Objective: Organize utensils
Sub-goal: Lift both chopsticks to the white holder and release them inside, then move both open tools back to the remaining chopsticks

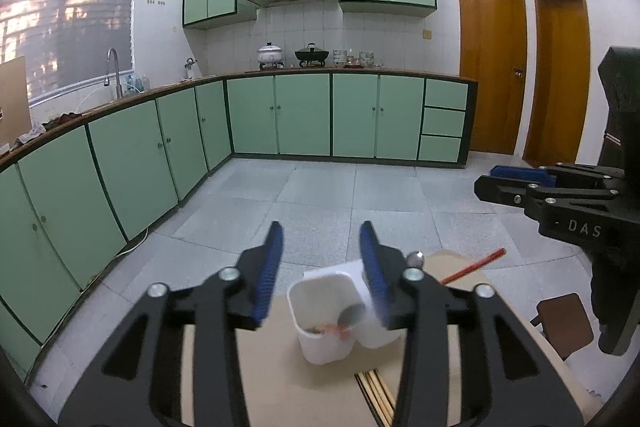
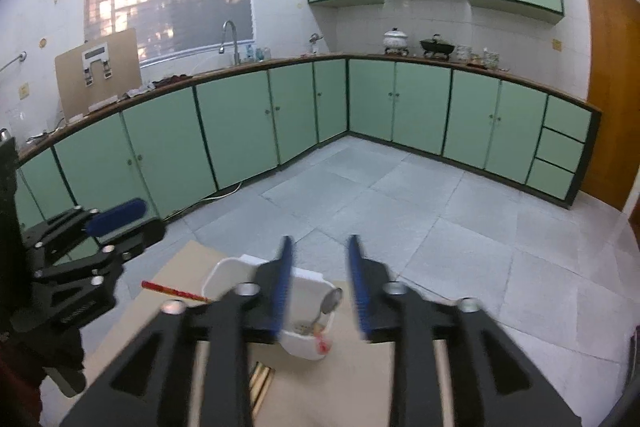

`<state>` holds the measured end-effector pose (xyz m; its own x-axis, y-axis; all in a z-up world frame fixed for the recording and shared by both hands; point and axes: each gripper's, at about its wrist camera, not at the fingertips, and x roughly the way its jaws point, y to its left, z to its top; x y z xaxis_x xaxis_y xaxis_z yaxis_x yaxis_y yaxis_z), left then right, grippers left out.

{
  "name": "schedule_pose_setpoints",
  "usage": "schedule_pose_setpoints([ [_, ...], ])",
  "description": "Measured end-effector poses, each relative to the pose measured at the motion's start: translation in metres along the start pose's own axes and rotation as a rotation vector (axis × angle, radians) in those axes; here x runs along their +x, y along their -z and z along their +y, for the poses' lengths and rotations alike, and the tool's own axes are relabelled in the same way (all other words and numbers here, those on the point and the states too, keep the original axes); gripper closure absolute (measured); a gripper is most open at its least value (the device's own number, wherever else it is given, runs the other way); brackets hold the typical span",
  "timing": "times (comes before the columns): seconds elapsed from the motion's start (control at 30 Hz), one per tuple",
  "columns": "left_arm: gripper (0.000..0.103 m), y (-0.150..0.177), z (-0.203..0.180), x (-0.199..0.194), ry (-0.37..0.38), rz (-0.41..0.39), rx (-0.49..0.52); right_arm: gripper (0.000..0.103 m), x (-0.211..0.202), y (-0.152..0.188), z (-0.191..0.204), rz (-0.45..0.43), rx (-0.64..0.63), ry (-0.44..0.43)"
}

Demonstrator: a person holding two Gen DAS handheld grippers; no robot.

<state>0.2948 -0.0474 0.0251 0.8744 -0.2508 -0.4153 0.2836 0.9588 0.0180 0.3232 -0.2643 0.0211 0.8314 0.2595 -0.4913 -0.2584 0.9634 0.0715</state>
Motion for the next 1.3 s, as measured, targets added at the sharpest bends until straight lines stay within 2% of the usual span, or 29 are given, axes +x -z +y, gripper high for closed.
schedule_pose_setpoints([
  [0.07, 0.048, 0.009, 0.000, -0.012, -0.005, -0.004, -0.013, 0.057, -0.010, 0.009, -0.001, -0.006, 0.001, 0.017],
  [0.13, 0.043, 0.020, -0.001, -0.023, -0.006, -0.011, -0.023, 0.051, -0.020, 0.021, 0.000, -0.008, 0.000, 0.035],
  [0.17, 0.039, 0.027, -0.002, -0.030, -0.009, -0.011, -0.025, 0.045, -0.024, 0.027, 0.000, -0.009, -0.002, 0.043],
  [0.3, 0.033, 0.063, -0.006, -0.053, -0.020, 0.002, -0.054, 0.027, -0.047, 0.062, 0.005, -0.018, -0.009, 0.079],
  [0.5, 0.026, 0.125, -0.014, -0.070, -0.062, 0.057, -0.062, 0.013, -0.064, 0.128, 0.020, 0.029, -0.007, 0.099],
  [0.77, 0.023, 0.195, -0.011, -0.073, -0.103, 0.148, -0.101, 0.012, -0.063, 0.205, 0.033, 0.095, 0.076, 0.106],
  [1.03, 0.023, 0.233, 0.002, -0.074, -0.150, 0.249, -0.104, 0.013, -0.054, 0.254, 0.047, 0.201, 0.135, 0.069],
  [1.3, 0.022, 0.242, 0.010, -0.078, -0.172, 0.287, -0.133, 0.035, -0.048, 0.278, 0.072, 0.280, 0.123, 0.018],
])
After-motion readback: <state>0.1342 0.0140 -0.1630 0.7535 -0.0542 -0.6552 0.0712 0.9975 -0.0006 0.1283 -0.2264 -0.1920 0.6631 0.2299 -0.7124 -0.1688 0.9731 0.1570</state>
